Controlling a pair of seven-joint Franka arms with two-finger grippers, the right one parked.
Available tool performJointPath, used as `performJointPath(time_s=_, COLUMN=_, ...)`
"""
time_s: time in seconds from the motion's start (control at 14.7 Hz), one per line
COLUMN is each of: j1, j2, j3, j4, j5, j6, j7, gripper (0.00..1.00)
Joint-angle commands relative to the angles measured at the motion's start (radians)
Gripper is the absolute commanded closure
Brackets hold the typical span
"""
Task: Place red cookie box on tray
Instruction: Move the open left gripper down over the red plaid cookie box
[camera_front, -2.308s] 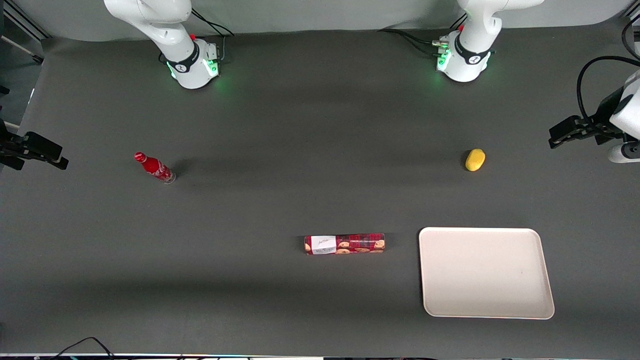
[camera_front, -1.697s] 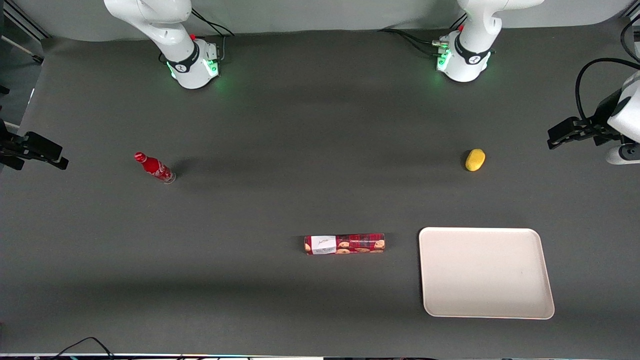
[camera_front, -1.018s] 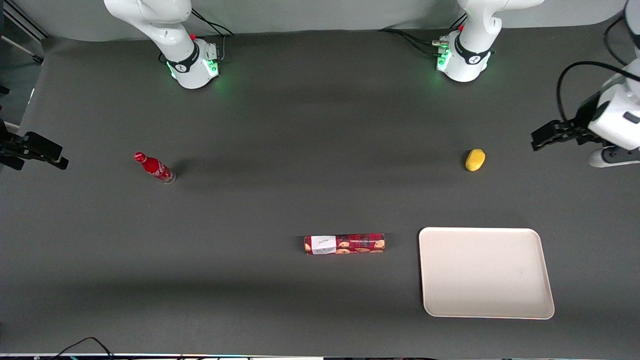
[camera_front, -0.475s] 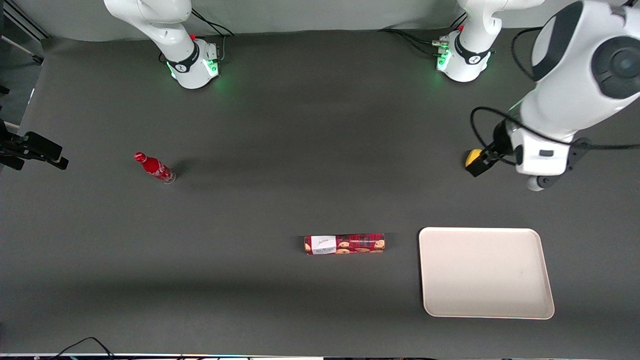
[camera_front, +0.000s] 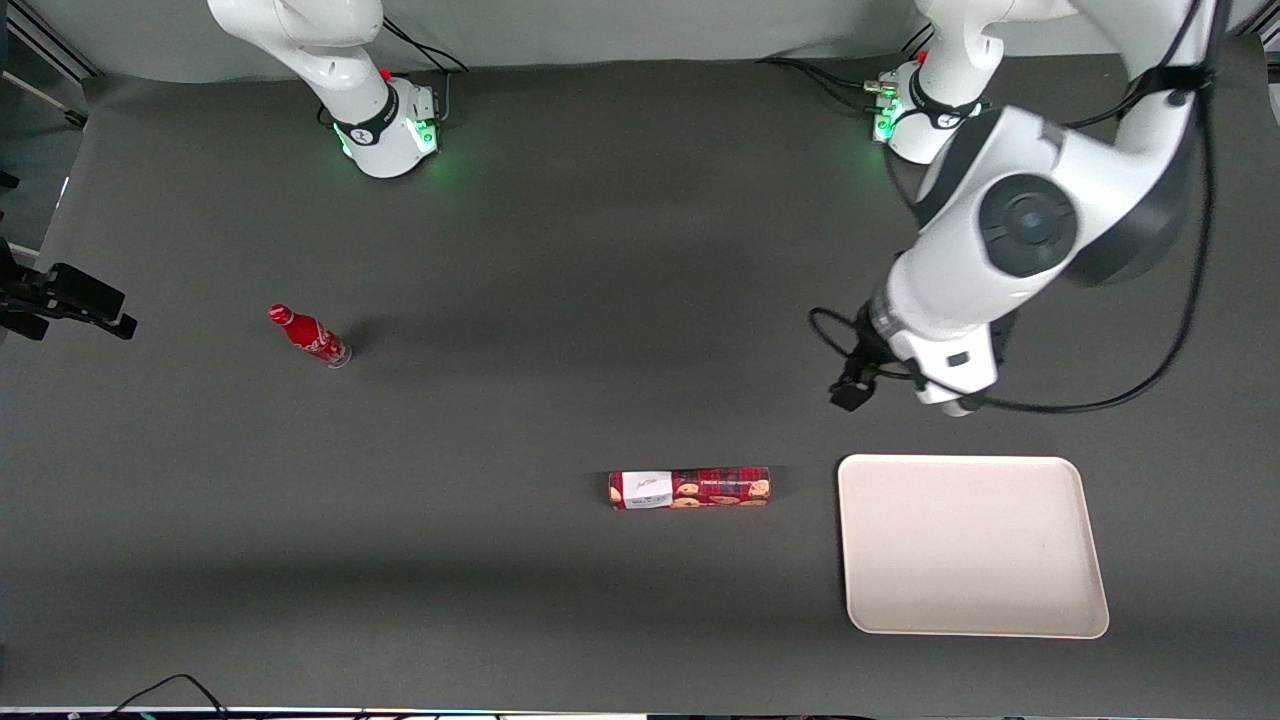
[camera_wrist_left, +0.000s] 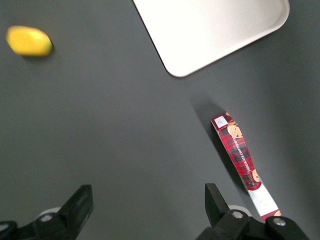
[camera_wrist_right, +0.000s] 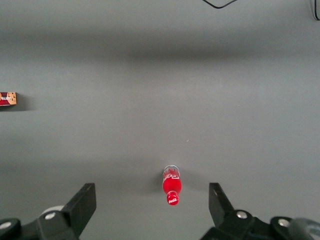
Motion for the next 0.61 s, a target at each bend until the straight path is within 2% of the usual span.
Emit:
performJointPath(time_s=0.0, j1=-0.094, j2=0.145, j3=-0.002, j4=0.110, j5=0.067, j6=0.039, j7=-0.205, gripper=0.00)
performJointPath(time_s=0.2, j1=-0.171, j2=0.257, j3=0.011, j4=0.218, j5=0.092, j6=0.042, j7=-0.311, gripper=0.00)
performJointPath(time_s=0.34, j1=-0.249, j2=0.307, j3=0.082, j4=0.281, j5=0.100, j6=0.043, j7=-0.348, gripper=0.00)
performJointPath(time_s=0.54, j1=-0.295, j2=0.386, j3=0.113, j4=0.324, j5=0.101, j6=0.150, j7=-0.423, gripper=0.00)
